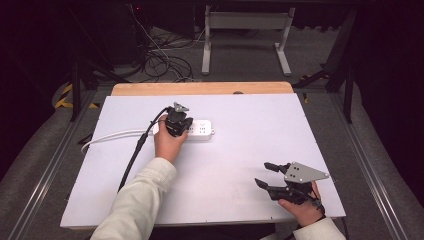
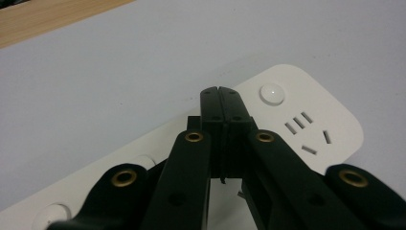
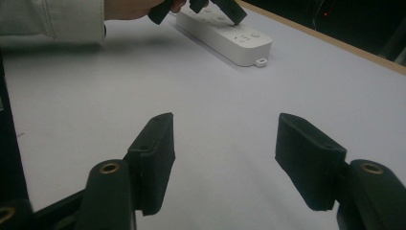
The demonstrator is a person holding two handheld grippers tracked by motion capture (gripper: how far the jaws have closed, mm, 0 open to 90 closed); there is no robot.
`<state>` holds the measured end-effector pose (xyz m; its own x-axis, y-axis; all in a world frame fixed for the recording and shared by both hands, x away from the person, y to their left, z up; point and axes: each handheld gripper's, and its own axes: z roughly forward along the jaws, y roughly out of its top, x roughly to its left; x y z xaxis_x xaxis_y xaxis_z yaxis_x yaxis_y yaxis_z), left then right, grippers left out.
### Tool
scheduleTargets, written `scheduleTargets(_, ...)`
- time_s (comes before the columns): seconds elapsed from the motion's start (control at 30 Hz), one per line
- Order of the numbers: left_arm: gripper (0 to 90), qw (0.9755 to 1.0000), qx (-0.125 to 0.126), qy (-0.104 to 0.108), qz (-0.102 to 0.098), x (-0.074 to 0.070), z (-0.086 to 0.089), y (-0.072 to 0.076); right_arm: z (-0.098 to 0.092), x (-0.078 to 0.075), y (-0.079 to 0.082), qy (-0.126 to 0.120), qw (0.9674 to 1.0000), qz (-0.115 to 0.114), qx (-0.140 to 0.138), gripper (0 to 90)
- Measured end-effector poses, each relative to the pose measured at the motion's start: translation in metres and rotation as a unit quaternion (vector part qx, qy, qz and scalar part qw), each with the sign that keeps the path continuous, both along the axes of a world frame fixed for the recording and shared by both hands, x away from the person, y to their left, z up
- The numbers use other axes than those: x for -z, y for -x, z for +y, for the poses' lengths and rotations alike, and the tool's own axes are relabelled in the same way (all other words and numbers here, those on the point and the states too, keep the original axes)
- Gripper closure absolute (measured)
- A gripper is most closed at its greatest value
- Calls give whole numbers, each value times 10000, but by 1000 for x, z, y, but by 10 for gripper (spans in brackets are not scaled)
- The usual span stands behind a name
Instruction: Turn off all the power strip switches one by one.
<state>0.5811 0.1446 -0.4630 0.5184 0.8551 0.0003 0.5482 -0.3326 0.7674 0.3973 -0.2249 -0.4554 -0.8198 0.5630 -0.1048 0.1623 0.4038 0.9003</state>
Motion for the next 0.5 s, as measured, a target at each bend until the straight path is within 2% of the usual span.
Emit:
scheduleTargets(0.1, 899, 10000, 4, 41, 13, 1, -2, 0, 0, 0, 0, -1, 10000, 1, 1, 394)
scheduleTargets(0.27, 899, 10000, 2, -39, -44, 2, -2, 0, 0, 0, 0, -9, 10000, -6, -6, 394)
scheduleTargets(0.5, 899, 10000, -35, 16, -21, 4, -2, 0, 0, 0, 1, -8, 10000, -3, -22, 394)
